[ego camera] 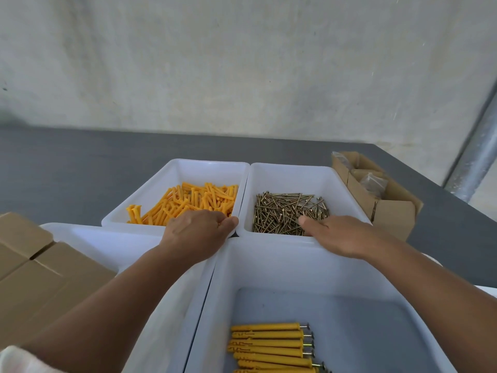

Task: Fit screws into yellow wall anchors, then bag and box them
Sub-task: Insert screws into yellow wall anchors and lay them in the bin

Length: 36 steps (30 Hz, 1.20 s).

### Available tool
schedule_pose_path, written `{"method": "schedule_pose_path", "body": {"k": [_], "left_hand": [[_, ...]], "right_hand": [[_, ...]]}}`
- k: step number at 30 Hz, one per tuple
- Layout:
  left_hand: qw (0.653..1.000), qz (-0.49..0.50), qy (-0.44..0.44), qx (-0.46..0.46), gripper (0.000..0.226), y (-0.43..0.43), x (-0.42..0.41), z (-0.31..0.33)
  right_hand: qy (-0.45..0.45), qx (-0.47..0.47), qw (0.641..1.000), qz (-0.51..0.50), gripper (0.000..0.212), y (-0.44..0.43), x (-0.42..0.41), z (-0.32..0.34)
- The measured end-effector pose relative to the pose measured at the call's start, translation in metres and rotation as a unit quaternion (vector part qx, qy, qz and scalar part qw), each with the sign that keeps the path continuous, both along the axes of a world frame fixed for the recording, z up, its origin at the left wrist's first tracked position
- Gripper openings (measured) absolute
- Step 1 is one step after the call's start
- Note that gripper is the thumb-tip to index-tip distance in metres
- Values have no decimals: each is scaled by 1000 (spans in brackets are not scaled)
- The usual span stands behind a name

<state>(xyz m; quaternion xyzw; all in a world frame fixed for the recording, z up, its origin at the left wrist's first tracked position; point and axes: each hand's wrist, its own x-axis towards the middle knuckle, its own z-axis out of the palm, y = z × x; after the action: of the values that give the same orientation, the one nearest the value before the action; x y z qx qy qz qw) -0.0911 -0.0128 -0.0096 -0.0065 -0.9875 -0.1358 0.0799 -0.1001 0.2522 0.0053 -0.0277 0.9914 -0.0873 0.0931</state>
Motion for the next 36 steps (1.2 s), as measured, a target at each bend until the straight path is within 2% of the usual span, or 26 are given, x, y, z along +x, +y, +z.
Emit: {"method": "schedule_pose_path", "body": {"k": [5, 17, 21, 24, 31, 36], "left_hand": [[1000, -6, -6, -5, 47, 1, 2, 2], [1000, -13, 8, 20, 42, 5, 4, 4], [997, -11, 26, 72, 32, 7, 5, 7], [993, -3, 45, 111, 22, 8, 6, 9], [980, 3, 78, 183, 21, 9, 9, 12], [969, -4, 106, 223, 16, 11, 11, 12]], "right_hand": [[-42, 1, 999, 7, 88, -1, -4, -2], [-79, -28, 996, 6, 76, -1, -4, 3], [-76, -23, 997, 3, 76, -2, -2, 4], [-63, -29, 998, -5, 63, -2, -1, 3], [-4, -59, 998, -31, 60, 0, -4, -1], [25, -137, 989, -44, 41, 2, -3, 1]]}}
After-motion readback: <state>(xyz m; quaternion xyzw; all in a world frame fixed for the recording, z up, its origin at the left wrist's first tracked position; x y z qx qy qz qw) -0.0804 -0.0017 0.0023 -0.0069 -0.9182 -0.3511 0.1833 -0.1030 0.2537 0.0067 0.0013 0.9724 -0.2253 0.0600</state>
